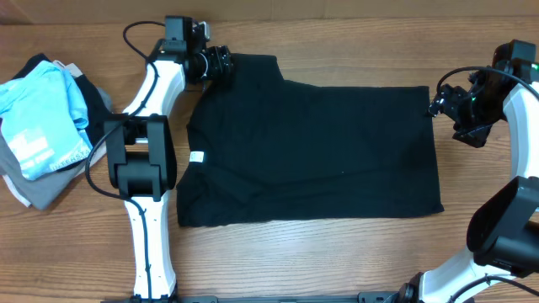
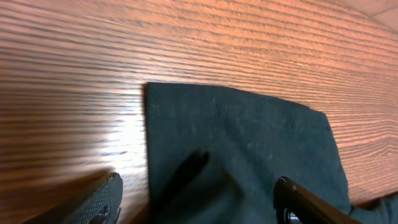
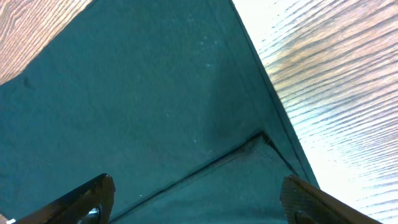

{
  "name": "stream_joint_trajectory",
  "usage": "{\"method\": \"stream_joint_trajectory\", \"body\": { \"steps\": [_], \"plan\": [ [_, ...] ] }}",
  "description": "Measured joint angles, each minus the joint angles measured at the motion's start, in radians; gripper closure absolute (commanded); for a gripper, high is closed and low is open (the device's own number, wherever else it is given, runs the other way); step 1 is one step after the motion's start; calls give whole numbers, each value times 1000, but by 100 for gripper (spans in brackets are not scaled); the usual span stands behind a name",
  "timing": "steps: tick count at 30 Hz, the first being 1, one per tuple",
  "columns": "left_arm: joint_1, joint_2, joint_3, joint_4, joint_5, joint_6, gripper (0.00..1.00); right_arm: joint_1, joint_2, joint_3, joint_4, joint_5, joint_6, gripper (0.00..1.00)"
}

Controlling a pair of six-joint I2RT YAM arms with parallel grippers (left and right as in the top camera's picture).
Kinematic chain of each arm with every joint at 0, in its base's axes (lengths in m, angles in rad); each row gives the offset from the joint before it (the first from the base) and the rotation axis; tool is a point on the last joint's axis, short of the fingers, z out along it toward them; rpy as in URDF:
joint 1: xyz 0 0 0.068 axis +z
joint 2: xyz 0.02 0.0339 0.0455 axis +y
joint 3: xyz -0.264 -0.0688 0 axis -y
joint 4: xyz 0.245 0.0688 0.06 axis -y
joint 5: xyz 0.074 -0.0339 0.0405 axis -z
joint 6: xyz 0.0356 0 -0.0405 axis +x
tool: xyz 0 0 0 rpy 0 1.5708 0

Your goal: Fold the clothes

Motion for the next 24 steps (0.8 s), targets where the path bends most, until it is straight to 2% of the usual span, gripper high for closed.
{"method": "stream_joint_trajectory", "body": {
  "steps": [8, 11, 12, 14, 15, 19, 21, 24],
  "plan": [
    [-34, 38, 10, 112, -11, -71, 26, 0, 0, 0, -20, 0, -2, 11],
    [-39, 50, 21, 133, -22, -106, 38, 0, 0, 0, -23, 0, -2, 11],
    [-39, 56, 22, 145, -22, -116, 53, 0, 0, 0, -24, 0, -3, 11],
    [-38, 63, 24, 163, -23, -140, 73, 0, 0, 0, -24, 0, -2, 11],
    [-38, 66, 24, 173, -26, -140, 78, 0, 0, 0, -25, 0, -2, 11],
    [-38, 98, 24, 244, -17, -180, 88, 0, 0, 0, -25, 0, -3, 12],
    [-38, 103, 24, 260, -10, -197, 96, 0, 0, 0, -20, 0, -3, 17],
    [-38, 103, 24, 270, 17, -217, 96, 0, 0, 0, -4, 0, -3, 27]
  ]
}}
